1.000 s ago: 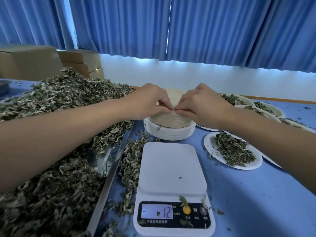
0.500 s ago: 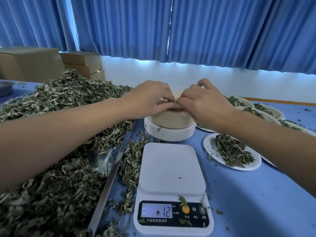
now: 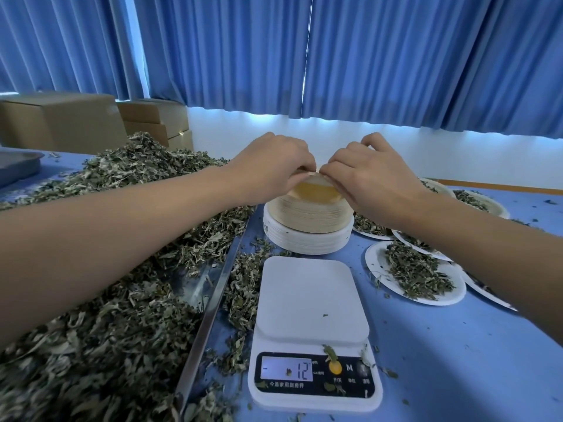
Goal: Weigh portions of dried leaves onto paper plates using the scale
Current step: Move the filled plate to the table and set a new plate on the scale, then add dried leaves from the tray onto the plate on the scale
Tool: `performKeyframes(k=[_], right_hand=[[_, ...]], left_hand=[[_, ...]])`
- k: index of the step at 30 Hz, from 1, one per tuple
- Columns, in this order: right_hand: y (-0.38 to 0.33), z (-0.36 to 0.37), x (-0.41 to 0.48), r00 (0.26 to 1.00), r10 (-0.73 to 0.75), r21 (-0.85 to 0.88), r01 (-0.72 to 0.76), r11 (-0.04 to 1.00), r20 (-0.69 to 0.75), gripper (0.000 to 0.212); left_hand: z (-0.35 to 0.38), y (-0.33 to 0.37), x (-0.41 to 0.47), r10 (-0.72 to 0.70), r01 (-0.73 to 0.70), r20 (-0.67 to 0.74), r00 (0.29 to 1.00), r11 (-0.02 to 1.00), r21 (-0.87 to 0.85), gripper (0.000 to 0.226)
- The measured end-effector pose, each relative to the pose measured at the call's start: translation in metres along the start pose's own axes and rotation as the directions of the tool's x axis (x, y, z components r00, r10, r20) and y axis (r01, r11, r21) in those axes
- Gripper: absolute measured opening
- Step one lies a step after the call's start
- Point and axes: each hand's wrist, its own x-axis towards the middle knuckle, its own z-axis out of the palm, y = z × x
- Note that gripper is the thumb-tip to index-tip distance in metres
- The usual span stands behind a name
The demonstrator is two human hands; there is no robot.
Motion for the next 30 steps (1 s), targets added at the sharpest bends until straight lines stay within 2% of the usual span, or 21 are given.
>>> performKeyframes(k=[2, 4, 10, 15, 17, 19, 21, 24, 27, 30], right_hand=[[-0.002, -0.008, -0.001, 0.999, 0.015, 0.051, -0.013, 0.999, -0.031, 0.045], [-0.003, -0.018, -0.006, 0.998, 0.018, 0.11, -0.012, 0.994, -0.052, 0.046], [-0.03, -0.045, -0.044, 0.985, -0.025, 0.245, 0.067, 0.967, -0.171, 0.017], [-0.071, -0.061, -0.095, 0.966, -0.052, 0.33, 0.136, 0.934, -0.252, 0.021], [-0.088, -0.063, -0.112, 0.972, -0.064, 0.383, 0.15, 0.912, -0.227, 0.024], [-0.103, -0.061, -0.125, 0.982, -0.079, 0.438, 0.147, 0.887, -0.171, 0.026], [-0.111, -0.058, -0.135, 0.994, -0.029, 0.493, 0.077, 0.867, -0.106, 0.03], [-0.114, -0.052, -0.146, 0.972, 0.222, 0.58, -0.141, 0.802, -0.072, 0.034], [-0.11, -0.048, -0.153, 0.866, 0.499, 0.676, -0.388, 0.627, 0.036, 0.03], [-0.1, -0.038, -0.16, 0.723, 0.66, 0.647, -0.606, 0.463, 0.204, 0.038]], left_hand=[[-0.006, 0.002, -0.003, 0.014, -0.014, -0.037, 0.999, 1.0, 0.014, 0.02], [-0.014, 0.005, -0.009, 0.033, -0.032, -0.062, 0.998, 0.999, 0.009, 0.019], [-0.031, 0.04, -0.056, 0.154, -0.162, -0.102, 0.983, 0.984, -0.071, 0.018], [-0.031, 0.074, -0.115, 0.268, -0.273, -0.066, 0.961, 0.959, -0.077, 0.02], [-0.025, 0.085, -0.135, 0.29, -0.292, -0.033, 0.956, 0.952, -0.095, 0.019], [-0.016, 0.092, -0.147, 0.287, -0.281, 0.076, 0.955, 0.956, -0.088, 0.022], [-0.009, 0.092, -0.154, 0.227, -0.213, 0.174, 0.958, 0.972, -0.098, 0.028], [-0.008, 0.082, -0.156, 0.054, -0.027, 0.088, 0.995, 0.96, -0.279, 0.035], [-0.004, 0.055, -0.146, -0.23, 0.199, -0.055, 0.972, 0.921, -0.334, 0.042], [0.01, 0.015, -0.132, -0.495, 0.459, -0.051, 0.867, 0.835, -0.304, 0.026]])
